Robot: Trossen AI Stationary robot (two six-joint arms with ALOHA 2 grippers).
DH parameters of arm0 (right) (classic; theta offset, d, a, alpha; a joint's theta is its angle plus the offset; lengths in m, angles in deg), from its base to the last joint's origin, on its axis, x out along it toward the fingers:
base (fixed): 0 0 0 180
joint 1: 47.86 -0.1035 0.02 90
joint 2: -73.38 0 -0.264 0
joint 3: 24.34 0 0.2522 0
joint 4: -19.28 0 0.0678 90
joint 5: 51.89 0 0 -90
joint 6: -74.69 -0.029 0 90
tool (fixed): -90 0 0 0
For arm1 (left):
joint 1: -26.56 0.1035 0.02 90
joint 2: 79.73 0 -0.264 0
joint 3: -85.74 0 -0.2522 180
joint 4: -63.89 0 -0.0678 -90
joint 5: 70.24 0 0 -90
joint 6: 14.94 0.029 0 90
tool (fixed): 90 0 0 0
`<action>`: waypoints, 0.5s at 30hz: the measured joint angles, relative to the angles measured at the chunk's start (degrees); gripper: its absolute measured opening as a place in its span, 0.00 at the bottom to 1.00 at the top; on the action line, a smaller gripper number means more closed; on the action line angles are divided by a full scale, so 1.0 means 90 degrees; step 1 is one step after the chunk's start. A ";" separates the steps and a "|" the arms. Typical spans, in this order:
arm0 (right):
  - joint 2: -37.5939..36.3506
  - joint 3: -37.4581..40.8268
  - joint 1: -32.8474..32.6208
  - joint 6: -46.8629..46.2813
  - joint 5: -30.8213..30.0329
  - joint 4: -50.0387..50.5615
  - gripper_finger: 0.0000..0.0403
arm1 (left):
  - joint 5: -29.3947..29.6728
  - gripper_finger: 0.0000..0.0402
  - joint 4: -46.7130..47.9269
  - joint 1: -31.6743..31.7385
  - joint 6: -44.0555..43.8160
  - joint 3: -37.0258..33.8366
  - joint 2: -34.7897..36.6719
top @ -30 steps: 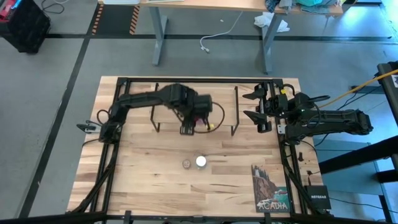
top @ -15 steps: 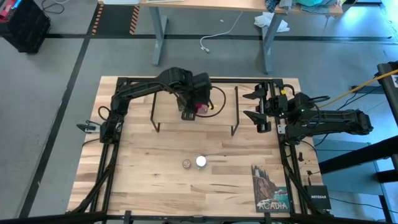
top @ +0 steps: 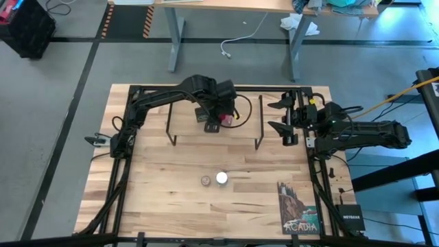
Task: Shelf spices
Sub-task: Put the red seasoning can on the shelf
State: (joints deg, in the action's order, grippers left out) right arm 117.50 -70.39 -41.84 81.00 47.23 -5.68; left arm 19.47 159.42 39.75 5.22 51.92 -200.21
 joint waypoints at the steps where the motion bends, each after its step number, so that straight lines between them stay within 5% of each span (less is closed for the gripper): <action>1: 0.0000 0.0000 0.0000 0.0000 0.0000 0.0002 0.69 | -0.0025 0.48 0.0031 0.0000 -0.0018 0.0000 -0.0057; 15: 0.0000 0.0000 0.0000 0.0024 0.0000 0.0091 0.69 | -0.0068 0.52 -0.0262 0.0011 -0.0163 0.0000 -0.0144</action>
State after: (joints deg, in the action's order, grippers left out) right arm 117.50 -70.39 -41.84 81.21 47.23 -4.86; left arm 18.86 157.06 39.85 3.76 51.92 -201.51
